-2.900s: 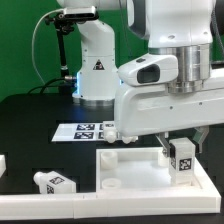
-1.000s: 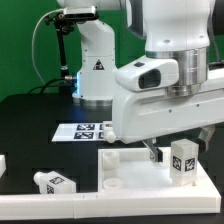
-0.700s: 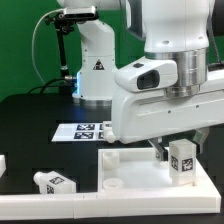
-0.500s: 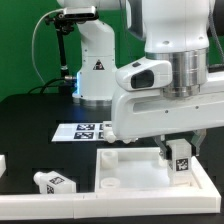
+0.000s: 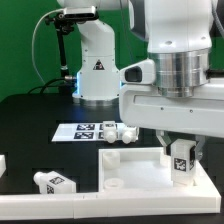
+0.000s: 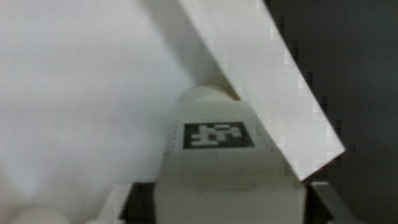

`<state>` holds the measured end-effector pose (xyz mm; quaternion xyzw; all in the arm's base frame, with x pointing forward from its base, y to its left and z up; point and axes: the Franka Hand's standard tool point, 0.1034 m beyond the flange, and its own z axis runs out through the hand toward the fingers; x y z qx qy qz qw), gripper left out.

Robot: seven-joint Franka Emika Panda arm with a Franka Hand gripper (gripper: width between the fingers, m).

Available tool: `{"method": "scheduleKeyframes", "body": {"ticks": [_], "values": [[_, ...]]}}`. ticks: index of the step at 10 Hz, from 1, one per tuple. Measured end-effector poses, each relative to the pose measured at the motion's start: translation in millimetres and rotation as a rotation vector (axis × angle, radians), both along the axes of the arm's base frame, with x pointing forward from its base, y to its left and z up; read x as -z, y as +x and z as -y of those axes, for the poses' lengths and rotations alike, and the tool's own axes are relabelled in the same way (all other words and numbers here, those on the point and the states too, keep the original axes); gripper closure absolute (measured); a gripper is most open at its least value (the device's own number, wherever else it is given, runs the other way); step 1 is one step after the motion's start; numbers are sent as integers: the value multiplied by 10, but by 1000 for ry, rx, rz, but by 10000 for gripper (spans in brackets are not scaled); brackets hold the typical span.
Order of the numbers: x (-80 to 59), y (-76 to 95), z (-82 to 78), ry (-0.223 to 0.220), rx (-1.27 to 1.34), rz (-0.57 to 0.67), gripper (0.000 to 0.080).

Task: Assemble one leg

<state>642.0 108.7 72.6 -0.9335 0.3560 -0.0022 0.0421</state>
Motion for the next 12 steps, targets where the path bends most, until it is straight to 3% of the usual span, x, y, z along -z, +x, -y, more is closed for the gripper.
{"method": "scheduleKeyframes", "body": {"ticks": [1, 3, 6, 7, 9, 10, 11, 12], "values": [[9, -4, -13, 4, 124, -10, 512], [13, -4, 13, 67, 436, -32, 512], [16, -5, 12, 74, 513, -42, 512], [17, -7, 10, 65, 405, -30, 512], [24, -12, -34, 45, -27, 15, 227], [45, -31, -36, 37, -198, 24, 227], [54, -52, -59, 31, -295, 24, 165], [53, -48, -43, 29, -334, 28, 154]]}}
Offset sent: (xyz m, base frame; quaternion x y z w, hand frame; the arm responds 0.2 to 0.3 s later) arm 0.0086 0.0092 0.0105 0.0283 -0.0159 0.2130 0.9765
